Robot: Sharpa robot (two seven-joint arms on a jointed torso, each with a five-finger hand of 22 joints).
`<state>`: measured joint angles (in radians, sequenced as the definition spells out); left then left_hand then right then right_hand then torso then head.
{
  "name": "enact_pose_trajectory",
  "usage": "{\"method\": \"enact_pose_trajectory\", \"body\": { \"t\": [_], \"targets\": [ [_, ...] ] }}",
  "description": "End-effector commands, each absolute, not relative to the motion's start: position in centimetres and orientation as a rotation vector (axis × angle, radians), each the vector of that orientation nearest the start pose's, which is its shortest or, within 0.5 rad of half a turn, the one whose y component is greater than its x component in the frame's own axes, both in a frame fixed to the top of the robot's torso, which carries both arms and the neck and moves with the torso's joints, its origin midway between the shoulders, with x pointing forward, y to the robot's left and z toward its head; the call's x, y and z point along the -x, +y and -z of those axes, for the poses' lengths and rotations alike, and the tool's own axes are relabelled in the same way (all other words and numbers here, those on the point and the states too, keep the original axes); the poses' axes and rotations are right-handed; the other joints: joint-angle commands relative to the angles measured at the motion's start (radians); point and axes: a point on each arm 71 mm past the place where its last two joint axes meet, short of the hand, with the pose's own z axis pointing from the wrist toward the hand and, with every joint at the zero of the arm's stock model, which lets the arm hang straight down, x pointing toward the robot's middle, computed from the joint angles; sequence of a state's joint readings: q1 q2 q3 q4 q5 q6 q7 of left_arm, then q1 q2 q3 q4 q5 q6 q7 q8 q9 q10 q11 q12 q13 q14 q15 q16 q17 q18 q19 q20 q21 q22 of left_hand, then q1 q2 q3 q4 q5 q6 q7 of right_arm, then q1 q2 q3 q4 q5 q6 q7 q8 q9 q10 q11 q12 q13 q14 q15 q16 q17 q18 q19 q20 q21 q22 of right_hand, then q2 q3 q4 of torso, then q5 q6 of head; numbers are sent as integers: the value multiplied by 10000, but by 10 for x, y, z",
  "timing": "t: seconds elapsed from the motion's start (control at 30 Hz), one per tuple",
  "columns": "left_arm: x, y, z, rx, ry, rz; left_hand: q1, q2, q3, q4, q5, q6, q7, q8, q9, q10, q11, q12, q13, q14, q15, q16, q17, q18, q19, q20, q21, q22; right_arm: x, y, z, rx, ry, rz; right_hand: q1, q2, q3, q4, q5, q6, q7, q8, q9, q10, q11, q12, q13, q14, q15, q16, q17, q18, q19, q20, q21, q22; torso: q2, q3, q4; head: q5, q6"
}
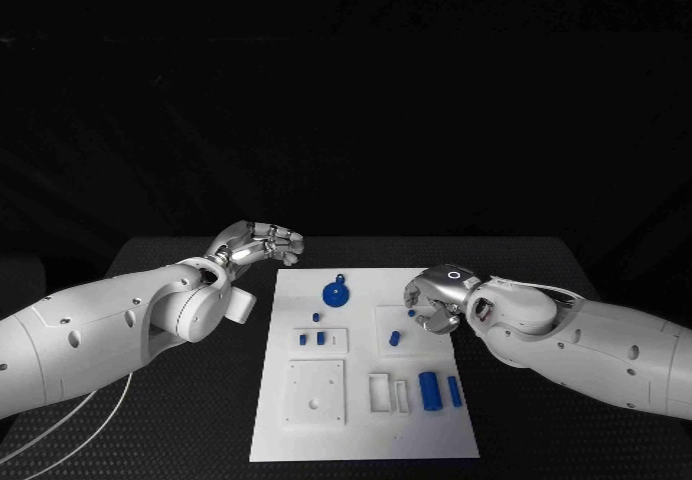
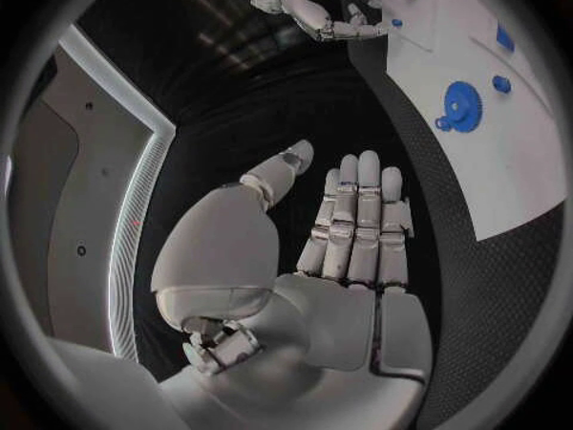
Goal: Assemble the parts on the task board
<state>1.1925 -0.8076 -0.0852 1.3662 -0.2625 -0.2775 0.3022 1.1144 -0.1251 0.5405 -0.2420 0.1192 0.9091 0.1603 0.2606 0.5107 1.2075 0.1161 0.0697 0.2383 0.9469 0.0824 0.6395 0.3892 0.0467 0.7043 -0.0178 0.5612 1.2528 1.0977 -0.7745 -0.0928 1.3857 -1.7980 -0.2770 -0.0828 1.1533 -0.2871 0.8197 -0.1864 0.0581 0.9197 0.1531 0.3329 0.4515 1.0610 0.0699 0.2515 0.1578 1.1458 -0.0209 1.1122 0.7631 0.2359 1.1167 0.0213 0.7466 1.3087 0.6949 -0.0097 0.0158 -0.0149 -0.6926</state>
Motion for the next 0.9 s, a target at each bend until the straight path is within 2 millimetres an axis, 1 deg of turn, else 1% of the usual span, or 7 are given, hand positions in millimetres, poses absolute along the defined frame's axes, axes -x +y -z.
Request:
{"method": "enact_pose_trajectory", "body": {
  "t": [0.03, 0.2, 0.33, 0.5, 0.57, 0.7, 0.9],
  "targets": [
    [-508, 232, 208, 9061, 15735, 13485, -98, -3, -71, -3, -16, -86, -2, 55, -2, -96, 8, -11, -17, -6, 48, -42, 16, -91, -8, 41, -68, 11, -476, -199, 261, 5089, 16790, -4173, 4, -78, 78, -7, -62, 5, 38, -49, -16, 661, 239, -52, -18, 53, 29, -13, -13, 259, 92, -1, -66, 132, -1, 0, -16, 19, -8],
    [-508, 232, 209, 9089, 15768, 13453, -104, 3, -74, -1, -15, -91, 0, 55, -3, -98, 9, -10, -21, 0, 50, -59, 22, -88, -7, 44, -74, 13, -476, -196, 266, 5165, 16922, -4121, 10, -72, 194, 41, -71, 21, 35, -43, -21, 731, 231, -124, -37, 81, 18, 8, -11, 259, 143, -19, -74, 135, 0, 7, -5, 10, -16],
    [-508, 232, 209, 9084, 15781, 13476, -112, 6, -78, 0, -12, -103, 5, 51, -6, -105, 12, -11, -26, 9, 52, -81, 30, -86, -6, 47, -82, 16, -477, -194, 270, 5279, 17036, -4000, 44, -56, 314, 88, -80, 50, 22, -25, -18, 819, 214, -173, -46, 105, 4, 26, -9, 259, 189, -40, -78, 141, 2, 16, -13, 26, -33],
    [-507, 232, 209, 9091, 15810, 13480, -115, 11, -79, 1, -9, -111, 7, 50, -8, -111, 14, -12, -30, 14, 53, -97, 36, -83, -5, 48, -88, 18, -478, -193, 275, 5399, 17137, -3908, 91, -5, 436, 163, -86, 176, -33, 52, 14, 1037, 156, -174, -22, 151, -51, 56, -5, 259, 255, -70, -69, 157, 8, 13, -7, 28, -56],
    [-508, 232, 209, 9088, 15812, 13485, -115, 12, -79, 0, -8, -115, 9, 49, -9, -114, 15, -12, -32, 14, 54, -105, 38, -83, -5, 49, -91, 19, -478, -191, 278, 5431, 17168, -3926, 118, 63, 474, 189, -88, 249, -67, 96, 33, 1137, 125, -166, -7, 172, -80, 68, -3, 259, 285, -86, -61, 164, 7, 12, -2, 35, -50],
    [-508, 232, 209, 9095, 15817, 13478, -116, 14, -80, -1, -7, -118, 10, 48, -10, -116, 16, -12, -34, 17, 54, -115, 42, -81, -6, 50, -95, 20, -477, -190, 281, 5509, 17207, -3905, 130, 149, 495, 213, -88, 388, -131, 177, 69, 1335, 59, -143, 29, 212, -144, 88, 2, 259, 330, -110, -42, 178, 5, 17, -1, 50, -88],
    [-508, 232, 209, 9106, 15825, 13462, -124, 15, -85, -1, -7, -135, 17, 43, -14, -126, 20, -13, -41, 25, 57, -143, 53, -80, -6, 54, -106, 24, -478, -190, 284, 5563, 17236, -3799, 175, 298, 536, 182, -90, 486, -182, 230, 96, 1483, 7, -153, 58, 256, -195, 107, 7, 259, 371, -143, -22, 186, 2, 3, -15, 46, -84]
  ]
}}
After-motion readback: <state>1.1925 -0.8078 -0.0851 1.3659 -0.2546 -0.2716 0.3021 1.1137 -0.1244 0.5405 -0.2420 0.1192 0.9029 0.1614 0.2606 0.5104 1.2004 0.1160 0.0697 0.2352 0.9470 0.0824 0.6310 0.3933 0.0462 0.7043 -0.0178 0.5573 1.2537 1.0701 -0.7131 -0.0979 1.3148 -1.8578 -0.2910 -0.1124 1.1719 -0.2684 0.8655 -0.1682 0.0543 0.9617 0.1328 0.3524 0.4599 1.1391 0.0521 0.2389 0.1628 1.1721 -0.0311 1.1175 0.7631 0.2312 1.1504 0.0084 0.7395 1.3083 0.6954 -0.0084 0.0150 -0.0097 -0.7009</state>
